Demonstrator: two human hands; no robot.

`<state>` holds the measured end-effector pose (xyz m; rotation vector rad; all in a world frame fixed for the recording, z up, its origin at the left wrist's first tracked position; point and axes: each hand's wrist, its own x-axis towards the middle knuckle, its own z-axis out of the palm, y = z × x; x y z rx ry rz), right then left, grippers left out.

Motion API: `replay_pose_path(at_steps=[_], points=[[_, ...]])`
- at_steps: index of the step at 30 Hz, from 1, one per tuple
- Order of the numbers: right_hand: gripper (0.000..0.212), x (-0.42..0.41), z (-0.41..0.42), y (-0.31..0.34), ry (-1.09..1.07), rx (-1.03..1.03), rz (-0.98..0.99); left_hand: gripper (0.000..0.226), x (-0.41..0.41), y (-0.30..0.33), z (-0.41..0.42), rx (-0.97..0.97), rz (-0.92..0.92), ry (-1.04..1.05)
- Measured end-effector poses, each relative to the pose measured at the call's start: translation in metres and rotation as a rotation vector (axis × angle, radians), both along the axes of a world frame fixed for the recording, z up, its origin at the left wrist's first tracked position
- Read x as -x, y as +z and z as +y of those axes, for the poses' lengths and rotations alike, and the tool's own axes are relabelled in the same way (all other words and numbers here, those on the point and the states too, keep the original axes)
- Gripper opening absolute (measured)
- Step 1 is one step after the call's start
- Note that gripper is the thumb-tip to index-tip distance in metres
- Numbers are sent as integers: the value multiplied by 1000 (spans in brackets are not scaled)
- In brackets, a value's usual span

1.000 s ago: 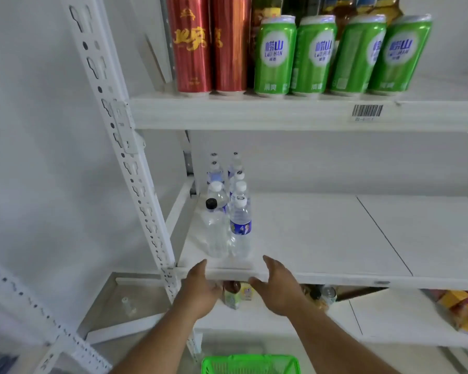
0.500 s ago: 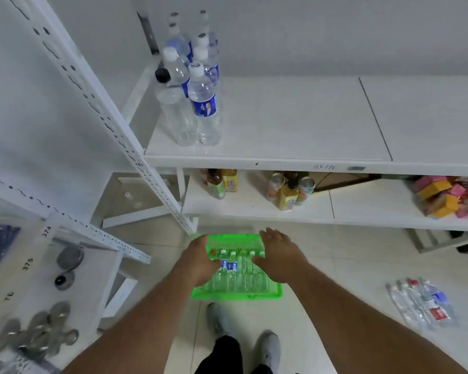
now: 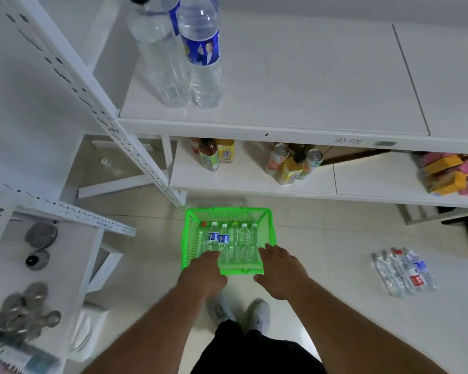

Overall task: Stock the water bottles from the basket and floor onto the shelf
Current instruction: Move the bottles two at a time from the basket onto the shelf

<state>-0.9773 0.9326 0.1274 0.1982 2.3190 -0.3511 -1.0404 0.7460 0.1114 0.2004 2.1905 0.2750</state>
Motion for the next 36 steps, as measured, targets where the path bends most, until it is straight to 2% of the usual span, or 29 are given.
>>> replay_pose_path(at_steps=[6, 13, 22, 30, 36], points=[[77, 16, -6, -22, -65, 32, -42, 76, 12, -27, 0, -32, -43, -17], [77, 30, 11, -62, -144, 101, -83, 76, 23, -66, 12, -47, -91, 106], [73, 53, 49, -146, -194, 178, -119, 70, 33, -131, 45, -57, -90, 267], [74, 61, 71, -250, -313, 198, -188, 75, 37, -238, 56, -90, -154, 372], [75, 74, 61, -342, -388, 215, -197, 76, 42, -334, 48, -88, -187, 377]])
